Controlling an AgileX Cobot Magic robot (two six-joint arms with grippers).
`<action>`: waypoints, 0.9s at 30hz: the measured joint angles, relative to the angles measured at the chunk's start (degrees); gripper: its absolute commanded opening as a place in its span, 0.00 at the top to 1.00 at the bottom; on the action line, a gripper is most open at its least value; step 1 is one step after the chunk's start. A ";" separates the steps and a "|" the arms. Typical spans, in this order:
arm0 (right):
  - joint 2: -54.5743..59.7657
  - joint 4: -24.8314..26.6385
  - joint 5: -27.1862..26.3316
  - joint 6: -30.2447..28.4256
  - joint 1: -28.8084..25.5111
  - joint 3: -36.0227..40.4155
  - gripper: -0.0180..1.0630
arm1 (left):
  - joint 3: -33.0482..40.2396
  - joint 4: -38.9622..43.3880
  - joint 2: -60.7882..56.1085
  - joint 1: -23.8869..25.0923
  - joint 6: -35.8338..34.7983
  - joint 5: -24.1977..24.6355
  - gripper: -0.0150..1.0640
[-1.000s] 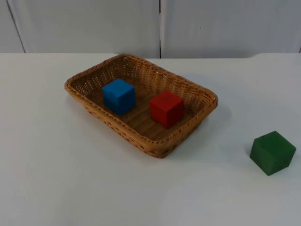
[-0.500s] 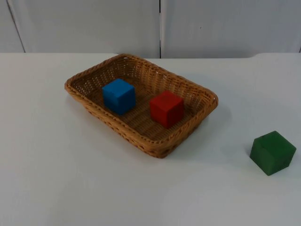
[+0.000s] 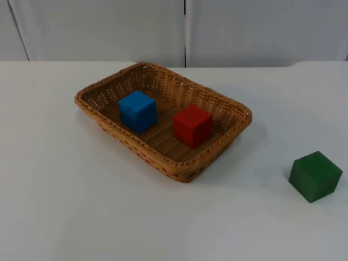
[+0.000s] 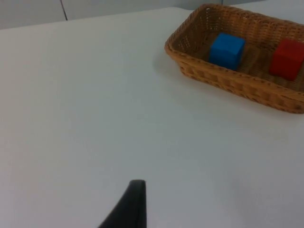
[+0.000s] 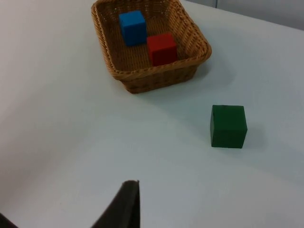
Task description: Pick up one cube with each hand and place exactly two cubes into the same basket, leaving the remaining cube outside.
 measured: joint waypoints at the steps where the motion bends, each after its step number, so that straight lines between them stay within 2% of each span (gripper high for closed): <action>1: 0.00 0.13 0.00 0.00 0.00 0.00 0.01 | 0.00 0.00 0.00 0.00 0.00 0.00 0.01; 16: 0.00 0.21 0.00 0.00 -0.67 0.00 0.01 | 0.00 0.00 0.00 0.00 0.00 0.00 0.01; 20: 0.00 0.21 0.00 0.00 -3.42 0.00 0.01 | 0.00 0.00 0.00 0.00 0.00 0.00 0.01; 27: 0.00 0.26 0.00 0.00 -11.43 0.00 0.01 | 0.00 0.00 0.00 0.00 0.00 0.00 0.01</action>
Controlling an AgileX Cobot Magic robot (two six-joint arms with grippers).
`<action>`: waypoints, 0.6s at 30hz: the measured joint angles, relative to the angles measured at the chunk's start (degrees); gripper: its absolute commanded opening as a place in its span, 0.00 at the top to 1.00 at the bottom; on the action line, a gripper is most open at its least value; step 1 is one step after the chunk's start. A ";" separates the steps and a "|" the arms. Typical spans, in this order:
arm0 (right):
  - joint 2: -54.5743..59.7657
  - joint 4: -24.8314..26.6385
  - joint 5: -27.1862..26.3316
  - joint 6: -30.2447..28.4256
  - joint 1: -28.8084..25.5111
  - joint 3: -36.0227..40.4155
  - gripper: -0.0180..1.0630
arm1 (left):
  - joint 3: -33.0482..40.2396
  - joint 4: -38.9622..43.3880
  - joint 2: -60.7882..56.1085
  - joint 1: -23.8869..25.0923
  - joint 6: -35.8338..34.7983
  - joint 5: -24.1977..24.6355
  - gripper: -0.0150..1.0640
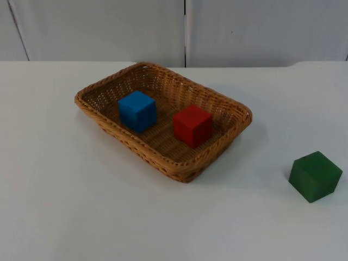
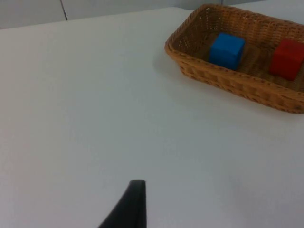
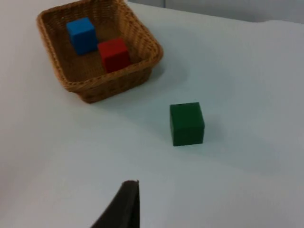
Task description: Pick up one cube with each hand and place exactly two cubes into the same basket, leaving the remaining cube outside.
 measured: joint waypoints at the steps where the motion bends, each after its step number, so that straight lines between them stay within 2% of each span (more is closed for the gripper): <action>1: 0.00 0.00 0.00 0.00 -1.54 0.00 0.01 | 0.00 0.00 0.00 0.00 0.00 0.00 0.01; 9: 0.00 0.00 0.00 0.00 -10.72 0.00 0.01 | 0.00 0.00 0.00 0.00 0.00 0.00 0.01; 18: 0.00 0.00 0.00 0.00 -12.75 0.00 0.01 | 0.00 0.00 0.00 0.00 0.00 0.00 0.01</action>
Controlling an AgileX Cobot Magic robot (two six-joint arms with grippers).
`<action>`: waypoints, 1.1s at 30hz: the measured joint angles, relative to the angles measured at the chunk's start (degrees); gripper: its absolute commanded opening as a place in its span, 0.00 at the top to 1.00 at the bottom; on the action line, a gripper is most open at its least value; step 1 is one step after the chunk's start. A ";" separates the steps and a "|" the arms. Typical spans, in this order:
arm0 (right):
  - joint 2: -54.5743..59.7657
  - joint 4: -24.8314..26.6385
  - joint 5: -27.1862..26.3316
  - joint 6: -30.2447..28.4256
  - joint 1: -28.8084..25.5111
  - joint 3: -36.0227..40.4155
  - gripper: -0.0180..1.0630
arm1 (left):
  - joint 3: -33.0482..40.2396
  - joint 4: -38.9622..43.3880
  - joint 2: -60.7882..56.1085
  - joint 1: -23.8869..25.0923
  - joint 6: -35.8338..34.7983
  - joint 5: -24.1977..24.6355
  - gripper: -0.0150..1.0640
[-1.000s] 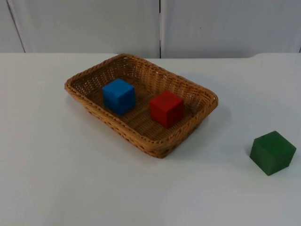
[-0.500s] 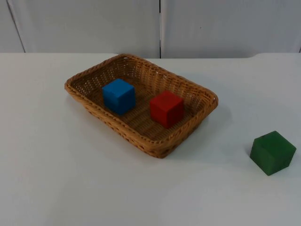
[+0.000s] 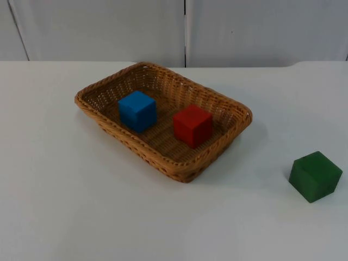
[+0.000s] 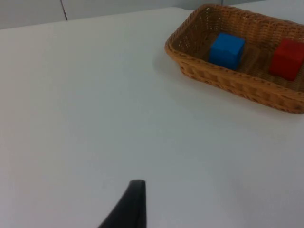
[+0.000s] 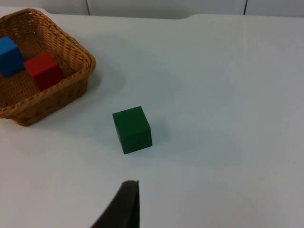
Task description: Pick up one cube with each hand and place exactly two cubes into the same basket, leaving the remaining cube outside.
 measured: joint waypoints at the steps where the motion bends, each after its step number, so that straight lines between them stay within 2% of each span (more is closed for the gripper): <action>1: 0.00 0.00 0.00 0.00 0.00 0.00 0.01 | 0.00 0.00 0.00 0.00 0.00 0.00 0.01; 23: 0.00 0.00 0.00 0.00 0.00 0.00 0.01 | 0.00 0.00 0.00 0.39 0.00 0.00 0.01; 33: 0.00 0.00 0.00 0.00 0.00 0.00 0.01 | 0.00 0.00 0.00 9.11 0.00 0.00 0.01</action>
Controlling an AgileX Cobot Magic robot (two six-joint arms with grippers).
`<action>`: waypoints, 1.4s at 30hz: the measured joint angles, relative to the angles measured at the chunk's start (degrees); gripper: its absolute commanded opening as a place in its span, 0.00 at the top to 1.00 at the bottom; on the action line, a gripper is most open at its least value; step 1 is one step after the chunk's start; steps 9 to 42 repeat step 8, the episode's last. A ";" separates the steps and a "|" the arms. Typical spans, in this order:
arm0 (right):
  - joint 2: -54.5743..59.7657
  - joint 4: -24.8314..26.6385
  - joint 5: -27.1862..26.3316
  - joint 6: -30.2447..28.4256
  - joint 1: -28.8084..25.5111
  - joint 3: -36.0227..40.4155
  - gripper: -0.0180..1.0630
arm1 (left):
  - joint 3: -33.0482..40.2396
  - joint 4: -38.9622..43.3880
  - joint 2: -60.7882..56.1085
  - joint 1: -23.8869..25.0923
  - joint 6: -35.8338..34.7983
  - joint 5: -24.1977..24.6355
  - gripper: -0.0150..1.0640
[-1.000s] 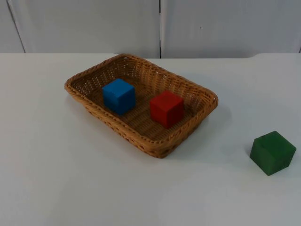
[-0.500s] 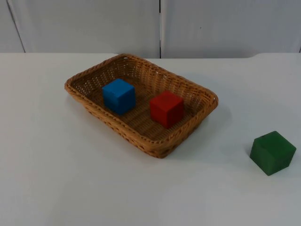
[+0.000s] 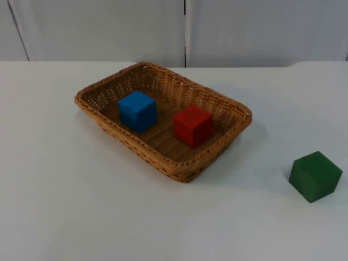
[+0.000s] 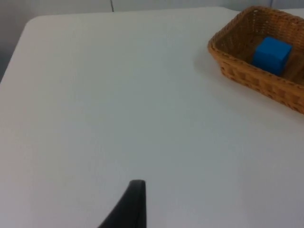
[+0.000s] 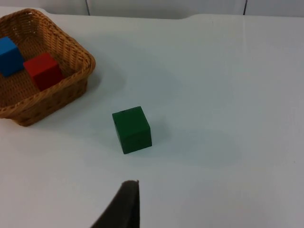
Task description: Pick up one cube with each hand and place exactly two cubes into the same basket, leaving the remaining cube outside.
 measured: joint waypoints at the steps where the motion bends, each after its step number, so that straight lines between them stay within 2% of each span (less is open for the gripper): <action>1: 0.00 0.00 0.00 0.00 0.00 0.00 0.01 | 0.00 0.00 0.00 0.65 0.00 0.00 0.01; 8: 0.00 0.00 0.00 0.00 0.00 0.00 0.01 | 0.00 0.00 0.00 4.13 0.00 0.00 0.01; 42: 0.00 0.00 0.00 0.00 0.00 0.00 0.01 | 0.00 0.00 0.00 4.13 0.00 0.00 0.01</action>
